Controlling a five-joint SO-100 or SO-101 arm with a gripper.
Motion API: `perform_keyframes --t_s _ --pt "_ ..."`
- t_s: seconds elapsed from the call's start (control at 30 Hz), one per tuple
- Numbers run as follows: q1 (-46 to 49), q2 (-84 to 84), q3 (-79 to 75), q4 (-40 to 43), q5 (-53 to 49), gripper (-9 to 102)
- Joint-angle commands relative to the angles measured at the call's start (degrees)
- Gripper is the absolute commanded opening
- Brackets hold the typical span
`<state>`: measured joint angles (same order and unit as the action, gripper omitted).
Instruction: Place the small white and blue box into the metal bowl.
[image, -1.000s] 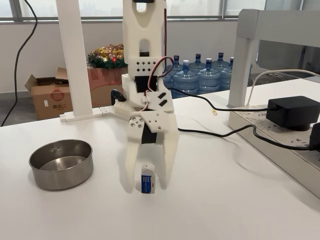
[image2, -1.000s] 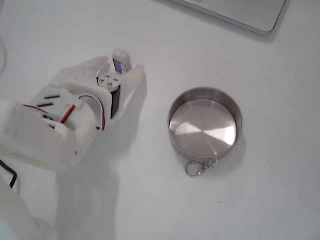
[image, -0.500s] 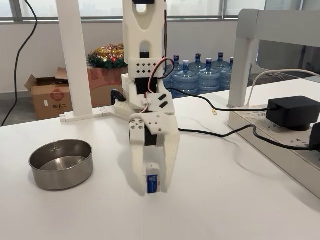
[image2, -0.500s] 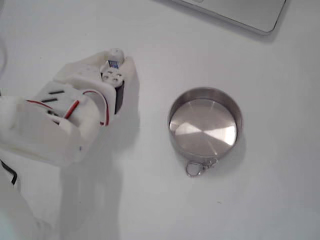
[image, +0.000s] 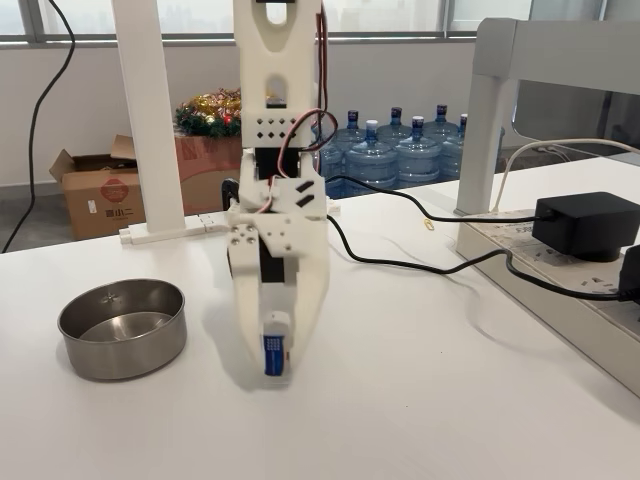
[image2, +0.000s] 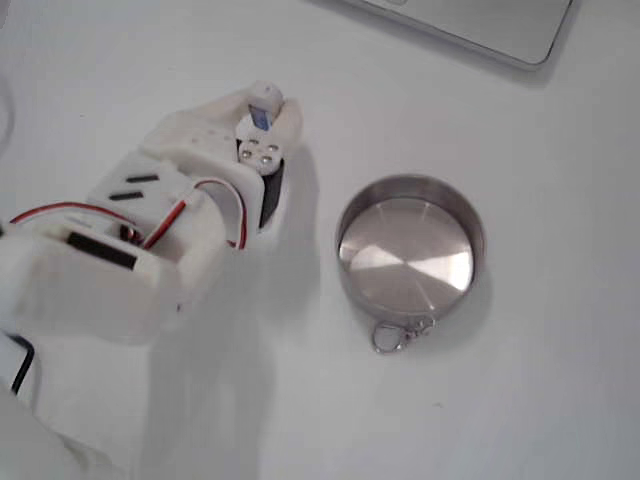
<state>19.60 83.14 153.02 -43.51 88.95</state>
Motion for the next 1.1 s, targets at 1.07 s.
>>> perform_keyframes --t_s 1.07 --pt "23.2 20.7 14.2 -1.0 -0.1 8"
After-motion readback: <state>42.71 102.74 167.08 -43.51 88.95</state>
